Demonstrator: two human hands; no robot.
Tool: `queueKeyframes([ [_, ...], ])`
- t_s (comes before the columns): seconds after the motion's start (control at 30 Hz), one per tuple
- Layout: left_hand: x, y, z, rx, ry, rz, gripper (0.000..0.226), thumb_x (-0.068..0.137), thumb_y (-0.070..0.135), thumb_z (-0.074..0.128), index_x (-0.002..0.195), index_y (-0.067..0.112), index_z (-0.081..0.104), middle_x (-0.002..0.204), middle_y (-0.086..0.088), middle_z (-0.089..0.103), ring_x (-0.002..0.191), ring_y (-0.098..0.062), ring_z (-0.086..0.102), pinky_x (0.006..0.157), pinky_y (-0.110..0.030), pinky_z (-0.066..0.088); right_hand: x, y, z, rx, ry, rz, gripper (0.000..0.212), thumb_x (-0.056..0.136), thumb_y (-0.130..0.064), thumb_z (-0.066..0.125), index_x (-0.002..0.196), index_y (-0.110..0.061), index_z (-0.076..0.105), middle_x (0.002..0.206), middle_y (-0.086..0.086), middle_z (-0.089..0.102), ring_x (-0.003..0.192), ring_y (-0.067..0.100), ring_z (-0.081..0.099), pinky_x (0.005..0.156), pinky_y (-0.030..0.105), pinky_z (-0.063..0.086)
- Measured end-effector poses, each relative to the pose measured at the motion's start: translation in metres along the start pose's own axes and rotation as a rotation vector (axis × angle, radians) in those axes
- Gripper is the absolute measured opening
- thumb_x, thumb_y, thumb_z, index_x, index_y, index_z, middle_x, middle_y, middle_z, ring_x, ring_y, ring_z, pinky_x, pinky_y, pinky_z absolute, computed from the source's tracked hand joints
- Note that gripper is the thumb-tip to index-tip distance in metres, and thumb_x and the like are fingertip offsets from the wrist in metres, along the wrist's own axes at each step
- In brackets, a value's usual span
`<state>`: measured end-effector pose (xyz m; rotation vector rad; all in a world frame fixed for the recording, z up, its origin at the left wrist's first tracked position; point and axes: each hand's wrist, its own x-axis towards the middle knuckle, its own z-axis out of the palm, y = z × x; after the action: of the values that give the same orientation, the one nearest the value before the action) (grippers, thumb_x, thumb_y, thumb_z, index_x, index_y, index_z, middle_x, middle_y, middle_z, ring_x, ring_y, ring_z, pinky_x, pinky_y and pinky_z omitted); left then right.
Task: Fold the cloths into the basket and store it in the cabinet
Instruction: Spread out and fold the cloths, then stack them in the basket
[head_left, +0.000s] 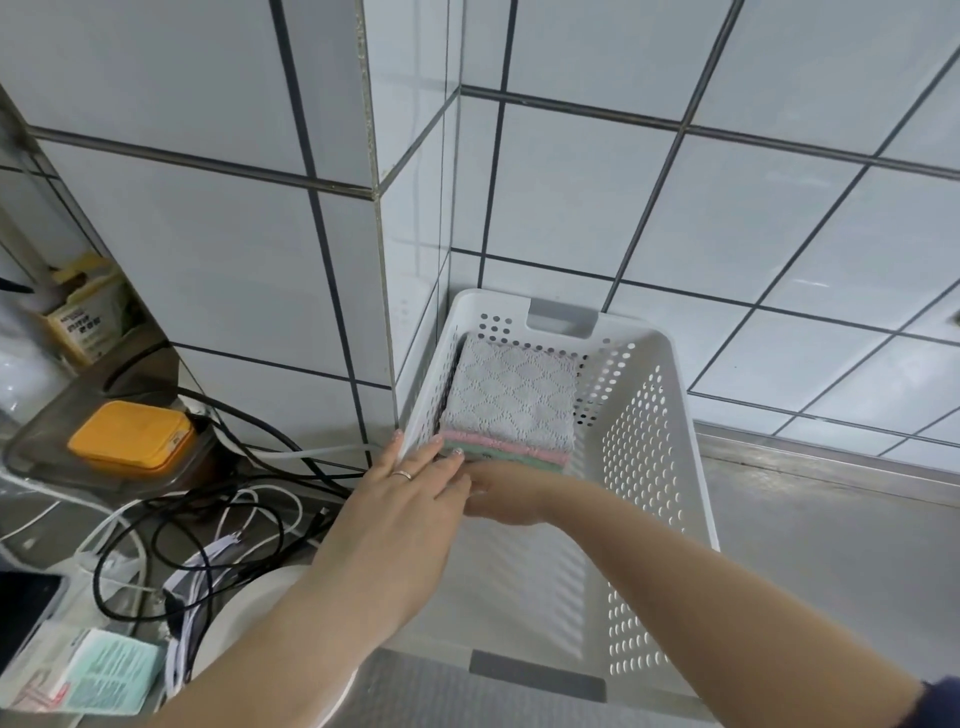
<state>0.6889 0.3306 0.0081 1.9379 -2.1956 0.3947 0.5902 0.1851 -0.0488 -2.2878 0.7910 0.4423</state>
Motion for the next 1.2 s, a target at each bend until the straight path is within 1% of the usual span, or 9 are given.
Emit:
queueKeyframes([
  [0.1, 0.0, 0.001, 0.001, -0.009, 0.028, -0.041, 0.054, 0.056, 0.018, 0.085, 0.107, 0.008, 0.071, 0.109, -0.006, 0.071, 0.104, -0.023, 0.066, 0.092, -0.053, 0.048, -0.036, -0.014, -0.023, 0.187, 0.118, -0.058, 0.033, 0.096, -0.025, 0.048, 0.127, -0.018, 0.054, 0.126, 0.003, 0.06, 0.113, 0.02, 0.057, 0.099, 0.037, 0.044],
  [0.2, 0.001, 0.002, 0.0, -0.013, 0.028, -0.057, 0.057, 0.058, 0.023, 0.085, 0.111, 0.006, 0.069, 0.107, -0.007, 0.071, 0.104, -0.024, 0.067, 0.091, -0.053, 0.048, -0.066, -0.012, -0.034, 0.495, 0.459, 0.004, 0.022, 0.093, -0.021, 0.049, 0.109, -0.029, 0.062, 0.104, -0.007, 0.069, 0.093, 0.018, 0.066, 0.084, 0.037, 0.054],
  [0.3, 0.001, 0.002, -0.002, -0.012, -0.001, -0.059, 0.058, 0.06, 0.027, 0.085, 0.112, 0.006, 0.069, 0.108, -0.006, 0.071, 0.106, -0.024, 0.066, 0.093, -0.053, 0.047, -0.067, 0.004, -0.038, 0.506, 0.877, 0.146, 0.029, 0.092, -0.022, 0.05, 0.118, -0.031, 0.057, 0.122, -0.005, 0.057, 0.112, 0.016, 0.056, 0.092, 0.028, 0.045],
  [0.43, 0.0, 0.003, -0.003, -0.019, -0.012, -0.039, 0.055, 0.065, 0.031, 0.082, 0.114, 0.009, 0.068, 0.11, -0.004, 0.071, 0.107, -0.022, 0.065, 0.095, -0.052, 0.046, -0.045, 0.033, -0.038, 0.98, 0.676, 0.508, 0.074, 0.091, -0.039, 0.053, 0.15, -0.021, 0.012, 0.153, 0.004, 0.025, 0.137, 0.027, 0.03, 0.11, 0.043, 0.026],
  [0.57, 0.0, 0.005, -0.005, -0.01, 0.0, -0.041, 0.053, 0.069, 0.039, 0.079, 0.112, 0.011, 0.069, 0.109, -0.001, 0.071, 0.106, -0.02, 0.066, 0.094, -0.05, 0.048, -0.016, 0.046, -0.025, 1.427, 0.551, 0.556, 0.062, 0.088, -0.047, 0.057, 0.138, -0.014, 0.041, 0.135, 0.005, 0.051, 0.116, 0.025, 0.053, 0.095, 0.037, 0.045],
  [0.83, 0.002, 0.005, -0.004, -0.042, 0.011, -0.052, 0.051, 0.066, 0.039, 0.081, 0.108, 0.011, 0.071, 0.104, -0.001, 0.073, 0.1, -0.02, 0.068, 0.092, -0.05, 0.049, -0.009, 0.041, -0.022, 1.376, 0.51, 0.491, 0.059, 0.09, -0.047, 0.053, 0.139, -0.017, 0.041, 0.135, 0.006, 0.052, 0.12, 0.028, 0.051, 0.104, 0.046, 0.041],
  [0.93, 0.002, 0.004, -0.006, -0.099, -0.025, -0.043, 0.05, 0.072, 0.034, 0.078, 0.115, 0.012, 0.067, 0.112, -0.001, 0.07, 0.108, -0.019, 0.064, 0.101, -0.047, 0.038, -0.026, 0.032, -0.03, 1.28, 0.523, 0.494, 0.069, 0.091, -0.049, 0.05, 0.147, -0.018, 0.026, 0.15, 0.004, 0.035, 0.133, 0.027, 0.038, 0.113, 0.045, 0.03],
  [1.1, 0.0, -0.012, -0.007, -0.682, -0.052, -0.295, 0.059, 0.092, 0.037, 0.052, 0.146, 0.035, 0.026, 0.149, 0.023, 0.017, 0.136, 0.008, 0.01, 0.111, -0.021, 0.007, -0.093, 0.013, -0.048, 0.971, 0.634, 0.315, 0.074, 0.09, -0.048, 0.052, 0.15, -0.03, 0.012, 0.156, 0.0, 0.021, 0.141, 0.026, 0.026, 0.112, 0.046, 0.022],
  [1.2, -0.012, -0.026, -0.008, -0.969, -0.074, -0.483, 0.063, 0.089, 0.038, 0.057, 0.142, 0.048, 0.024, 0.149, 0.023, 0.026, 0.138, 0.0, 0.023, 0.115, -0.036, 0.021, -0.15, 0.009, -0.045, 0.651, 0.733, 0.239, 0.07, 0.088, -0.049, 0.055, 0.147, -0.032, 0.022, 0.153, -0.009, 0.027, 0.138, 0.014, 0.029, 0.108, 0.031, 0.025],
])
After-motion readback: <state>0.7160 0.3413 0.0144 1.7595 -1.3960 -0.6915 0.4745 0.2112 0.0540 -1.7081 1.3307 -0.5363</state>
